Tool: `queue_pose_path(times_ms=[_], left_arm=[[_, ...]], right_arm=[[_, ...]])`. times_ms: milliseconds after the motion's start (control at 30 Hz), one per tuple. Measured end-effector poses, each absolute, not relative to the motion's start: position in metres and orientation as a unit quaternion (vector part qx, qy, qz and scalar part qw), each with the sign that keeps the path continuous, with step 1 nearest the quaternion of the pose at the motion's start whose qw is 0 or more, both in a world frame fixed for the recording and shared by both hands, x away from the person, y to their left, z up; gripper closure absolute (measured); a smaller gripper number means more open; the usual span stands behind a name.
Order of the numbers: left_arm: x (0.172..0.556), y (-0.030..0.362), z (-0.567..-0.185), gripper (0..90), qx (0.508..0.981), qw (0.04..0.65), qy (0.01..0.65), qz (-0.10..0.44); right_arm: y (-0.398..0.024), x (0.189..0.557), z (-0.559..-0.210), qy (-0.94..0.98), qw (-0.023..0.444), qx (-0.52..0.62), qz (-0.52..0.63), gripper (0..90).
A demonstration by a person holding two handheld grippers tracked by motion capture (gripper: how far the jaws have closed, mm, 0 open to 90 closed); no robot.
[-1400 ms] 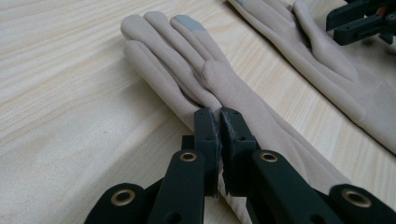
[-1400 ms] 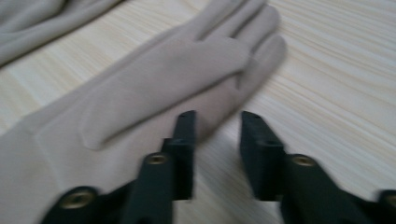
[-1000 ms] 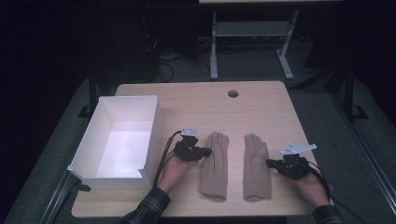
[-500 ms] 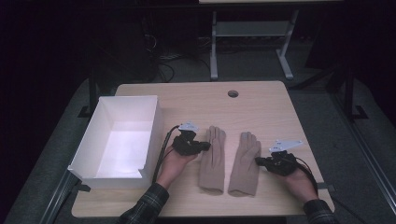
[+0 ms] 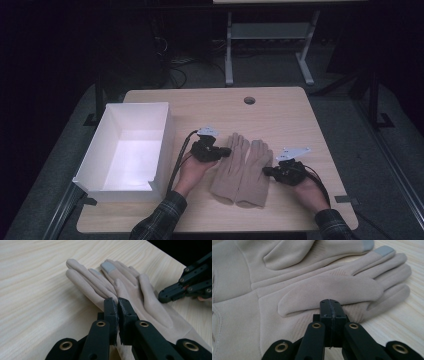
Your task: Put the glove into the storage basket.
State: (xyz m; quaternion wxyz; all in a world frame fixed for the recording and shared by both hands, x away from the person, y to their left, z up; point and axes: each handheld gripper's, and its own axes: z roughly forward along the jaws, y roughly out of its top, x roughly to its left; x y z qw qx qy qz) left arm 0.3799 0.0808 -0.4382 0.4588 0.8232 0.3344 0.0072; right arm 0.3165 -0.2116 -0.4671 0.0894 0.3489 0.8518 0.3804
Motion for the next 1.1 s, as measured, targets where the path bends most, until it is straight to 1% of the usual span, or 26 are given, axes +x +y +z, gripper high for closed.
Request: queue_pose_path(times_ms=[267,700,833,967,1100], left_arm=[[0.381,0.070,-0.434,85.8,0.820,0.470,0.328,0.007],[0.375,0.043,-0.427,85.8,0.819,0.482,0.310,-0.011],[0.374,0.037,-0.426,85.8,0.819,0.480,0.314,-0.014],[0.373,0.033,-0.426,85.8,0.817,0.484,0.312,-0.016],[0.372,0.028,-0.426,85.8,0.818,0.484,0.311,-0.020]], right_arm=[[-0.214,0.317,-0.467,0.849,0.083,0.352,0.384,90.0],[-0.213,0.316,-0.470,0.851,0.080,0.349,0.384,89.7],[-0.221,0.316,-0.464,0.847,0.090,0.352,0.389,89.4],[-0.229,0.319,-0.467,0.845,0.087,0.366,0.380,89.5],[-0.228,0.319,-0.468,0.846,0.083,0.366,0.379,89.5]])
